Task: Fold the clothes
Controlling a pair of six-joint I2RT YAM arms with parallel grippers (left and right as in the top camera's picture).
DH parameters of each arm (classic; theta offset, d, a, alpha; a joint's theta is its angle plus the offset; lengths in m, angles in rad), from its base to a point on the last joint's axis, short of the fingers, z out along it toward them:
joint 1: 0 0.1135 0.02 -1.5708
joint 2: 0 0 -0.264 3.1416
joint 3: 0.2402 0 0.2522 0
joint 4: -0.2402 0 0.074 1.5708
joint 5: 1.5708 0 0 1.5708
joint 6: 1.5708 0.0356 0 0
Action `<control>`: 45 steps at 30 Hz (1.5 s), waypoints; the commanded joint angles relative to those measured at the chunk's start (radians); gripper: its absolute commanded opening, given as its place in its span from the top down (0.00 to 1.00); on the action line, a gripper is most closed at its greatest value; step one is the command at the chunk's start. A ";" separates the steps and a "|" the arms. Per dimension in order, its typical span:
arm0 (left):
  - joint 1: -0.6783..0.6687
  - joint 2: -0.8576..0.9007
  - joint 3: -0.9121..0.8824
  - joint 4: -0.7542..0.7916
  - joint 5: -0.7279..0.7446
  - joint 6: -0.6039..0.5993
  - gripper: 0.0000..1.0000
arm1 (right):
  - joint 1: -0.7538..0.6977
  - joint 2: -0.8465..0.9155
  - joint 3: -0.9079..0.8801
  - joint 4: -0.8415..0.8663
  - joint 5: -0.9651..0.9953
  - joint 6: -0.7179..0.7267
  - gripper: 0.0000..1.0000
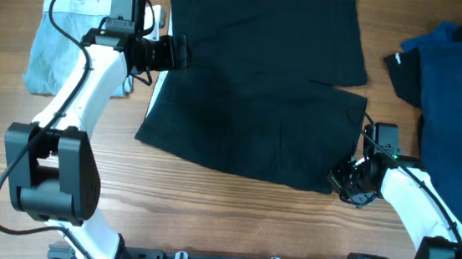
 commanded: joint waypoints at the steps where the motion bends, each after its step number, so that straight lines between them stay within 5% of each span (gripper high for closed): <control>1: 0.003 0.005 -0.005 0.000 0.005 -0.001 0.00 | 0.006 0.012 -0.010 0.013 0.017 -0.014 0.96; 8: 0.003 0.004 -0.005 -0.047 0.056 -0.001 0.00 | 0.006 0.011 -0.010 0.036 -0.013 -0.015 0.96; 9: 0.008 0.004 -0.005 -0.106 0.027 -0.008 0.21 | 0.006 0.011 -0.010 0.036 -0.013 -0.016 0.96; 10: 0.016 0.004 -0.005 -0.148 -0.008 -0.079 0.27 | 0.006 0.011 -0.010 0.035 -0.013 -0.016 0.96; 13: 0.041 -0.012 -0.005 -0.303 -0.148 -0.288 0.29 | 0.006 0.011 -0.010 0.036 -0.008 -0.042 0.96; 17: 0.033 -0.079 -0.005 -0.447 -0.339 -0.379 0.32 | 0.006 0.012 -0.010 0.036 -0.006 -0.048 0.96; 21: 0.023 -0.089 -0.030 -0.564 -0.355 -0.400 0.38 | 0.006 0.011 -0.010 0.036 -0.005 -0.041 0.96; 29: 0.024 -0.092 -0.380 -0.283 -0.245 -0.414 0.32 | 0.006 0.012 -0.010 0.039 -0.005 -0.049 0.96; 39: 0.024 -0.092 -0.461 -0.117 -0.155 -0.414 0.29 | 0.006 0.011 -0.010 0.039 -0.006 -0.049 0.96; 42: 0.024 -0.092 -0.461 -0.125 -0.142 -0.414 0.60 | 0.006 0.012 -0.010 0.039 -0.006 -0.048 0.96; 44: 0.024 -0.092 -0.461 -0.132 -0.141 -0.414 0.93 | 0.006 0.011 -0.010 0.037 -0.005 -0.048 0.96; 45: 0.024 -0.092 -0.461 -0.139 -0.141 -0.414 0.96 | 0.006 0.011 -0.008 0.039 -0.005 -0.047 0.96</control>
